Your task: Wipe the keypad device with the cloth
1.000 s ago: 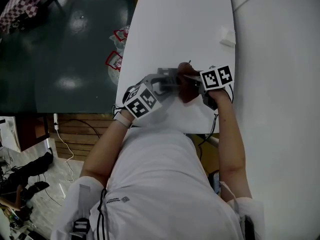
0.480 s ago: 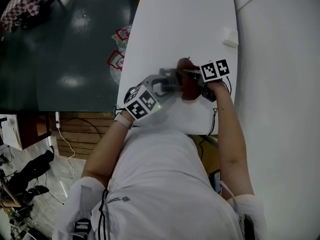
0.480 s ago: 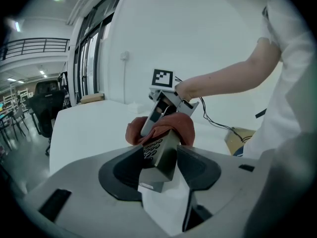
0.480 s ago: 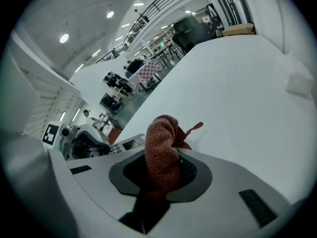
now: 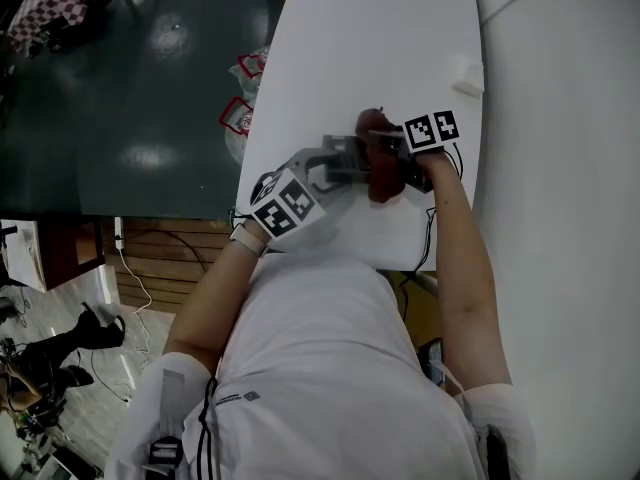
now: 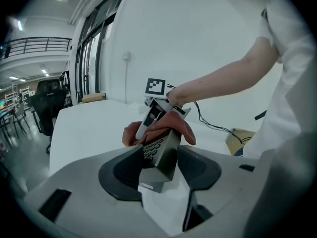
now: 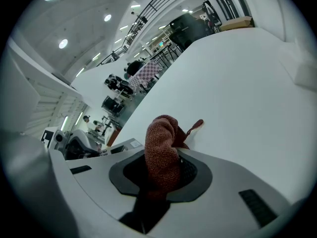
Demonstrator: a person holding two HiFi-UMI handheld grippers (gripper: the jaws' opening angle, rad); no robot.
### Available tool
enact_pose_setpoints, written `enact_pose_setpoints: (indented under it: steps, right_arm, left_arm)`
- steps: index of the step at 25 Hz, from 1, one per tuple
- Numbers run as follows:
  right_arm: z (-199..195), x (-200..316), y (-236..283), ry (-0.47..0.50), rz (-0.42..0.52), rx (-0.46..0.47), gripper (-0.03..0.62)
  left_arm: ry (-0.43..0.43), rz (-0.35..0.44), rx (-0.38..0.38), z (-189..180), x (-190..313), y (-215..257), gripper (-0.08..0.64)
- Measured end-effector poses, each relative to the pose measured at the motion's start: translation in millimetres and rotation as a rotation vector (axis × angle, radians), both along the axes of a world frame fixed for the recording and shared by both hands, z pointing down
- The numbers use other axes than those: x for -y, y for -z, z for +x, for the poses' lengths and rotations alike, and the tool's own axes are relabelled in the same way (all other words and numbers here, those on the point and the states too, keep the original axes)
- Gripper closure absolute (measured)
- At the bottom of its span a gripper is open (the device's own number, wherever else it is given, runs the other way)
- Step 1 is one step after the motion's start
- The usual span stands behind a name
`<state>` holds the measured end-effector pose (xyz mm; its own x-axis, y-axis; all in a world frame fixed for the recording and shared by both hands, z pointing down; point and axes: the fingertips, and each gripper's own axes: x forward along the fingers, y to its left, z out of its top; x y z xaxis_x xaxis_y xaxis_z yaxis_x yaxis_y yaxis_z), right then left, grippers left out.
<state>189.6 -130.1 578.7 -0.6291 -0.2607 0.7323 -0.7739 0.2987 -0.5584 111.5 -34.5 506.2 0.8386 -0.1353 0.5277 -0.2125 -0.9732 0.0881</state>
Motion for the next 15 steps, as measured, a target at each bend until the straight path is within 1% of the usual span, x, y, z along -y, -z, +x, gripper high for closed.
enact_pose_setpoints:
  steps: [5,9,13,15]
  right_arm:
    - [2.1,7.2,-11.7,-0.012,-0.012,0.018,0.5]
    - [0.9,5.8,-13.3,0.01,0.022,-0.009,0.502]
    - [2.9,-0.6,-10.0,0.0,0.035,-0.013,0.502]
    - [3.2,-4.6,-6.0,0.015,0.057,-0.025,0.502]
  left_arm:
    - [0.015,0.002,-0.004,1.4,2.8,-4.5,0.347]
    - [0.037,0.011,-0.005,1.5,2.9,-8.5,0.341]
    - [0.027,0.008,-0.007,2.9,1.6,-7.9,0.336]
    - [0.021,0.009,-0.007,4.9,0.6,-7.8,0.333]
